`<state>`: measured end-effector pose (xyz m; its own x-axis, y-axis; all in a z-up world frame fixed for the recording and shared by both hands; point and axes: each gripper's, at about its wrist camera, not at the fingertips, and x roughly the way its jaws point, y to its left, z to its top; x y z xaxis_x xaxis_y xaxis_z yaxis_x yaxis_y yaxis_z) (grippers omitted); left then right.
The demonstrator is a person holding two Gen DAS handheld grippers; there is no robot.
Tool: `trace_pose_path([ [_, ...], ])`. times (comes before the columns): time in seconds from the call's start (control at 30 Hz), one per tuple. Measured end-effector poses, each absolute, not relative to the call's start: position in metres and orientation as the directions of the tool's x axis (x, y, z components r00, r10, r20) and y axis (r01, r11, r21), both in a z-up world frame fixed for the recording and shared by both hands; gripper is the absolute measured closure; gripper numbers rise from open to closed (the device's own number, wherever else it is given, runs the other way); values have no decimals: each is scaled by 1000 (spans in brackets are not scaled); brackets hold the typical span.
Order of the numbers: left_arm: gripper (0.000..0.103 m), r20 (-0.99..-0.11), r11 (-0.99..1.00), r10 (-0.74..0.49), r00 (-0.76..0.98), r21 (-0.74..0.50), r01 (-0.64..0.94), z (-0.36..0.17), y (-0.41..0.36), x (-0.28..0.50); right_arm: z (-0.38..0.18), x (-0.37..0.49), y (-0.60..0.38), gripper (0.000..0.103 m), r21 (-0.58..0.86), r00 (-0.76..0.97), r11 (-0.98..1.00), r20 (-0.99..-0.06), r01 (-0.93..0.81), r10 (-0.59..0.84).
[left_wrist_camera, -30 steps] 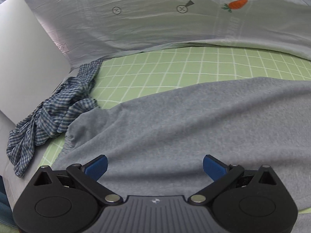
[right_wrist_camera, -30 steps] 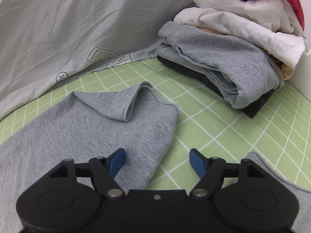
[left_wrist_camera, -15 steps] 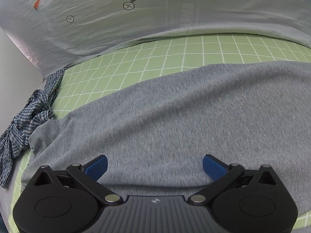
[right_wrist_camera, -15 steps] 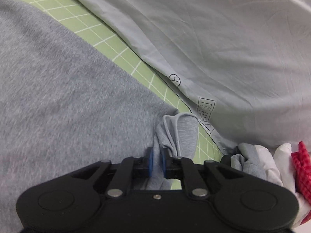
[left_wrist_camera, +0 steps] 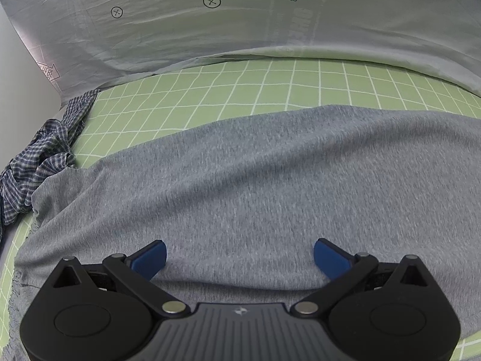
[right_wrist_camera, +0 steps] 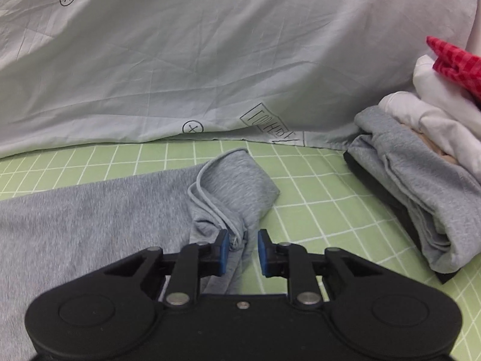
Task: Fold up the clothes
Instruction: 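Grasp the grey sweatshirt sleeve cuff with the right tool and tug it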
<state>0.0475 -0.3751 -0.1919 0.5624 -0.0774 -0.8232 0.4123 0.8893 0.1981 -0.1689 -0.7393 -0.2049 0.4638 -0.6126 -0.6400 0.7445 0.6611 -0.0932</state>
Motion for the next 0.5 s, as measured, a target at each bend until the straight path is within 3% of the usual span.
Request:
trace_pose_path([
  [0.1, 0, -836, 888, -92, 541, 177, 425, -192, -373, 52, -210, -165, -741, 71, -79, 473, 677, -656, 732, -588],
  [0.2, 0, -846, 891, -106, 523, 152, 427, -192, -371, 55, -209, -166, -738, 73, -41, 507, 689, -646, 723, -570],
  [0.27, 0, -851, 899, -114, 513, 132, 419, -193, -368, 56, -210, -164, -737, 80, -40, 506, 689, -647, 724, -570],
  [0.33, 0, -853, 906, -116, 508, 119, 407, -193, -367, 57, -212, -162, -736, 98, -77, 488, 684, -643, 726, -590],
  [0.5, 0, -848, 900, -115, 517, 131, 416, -193, -368, 56, -200, -184, -740, 100, -55, 449, 591, -596, 805, -666],
])
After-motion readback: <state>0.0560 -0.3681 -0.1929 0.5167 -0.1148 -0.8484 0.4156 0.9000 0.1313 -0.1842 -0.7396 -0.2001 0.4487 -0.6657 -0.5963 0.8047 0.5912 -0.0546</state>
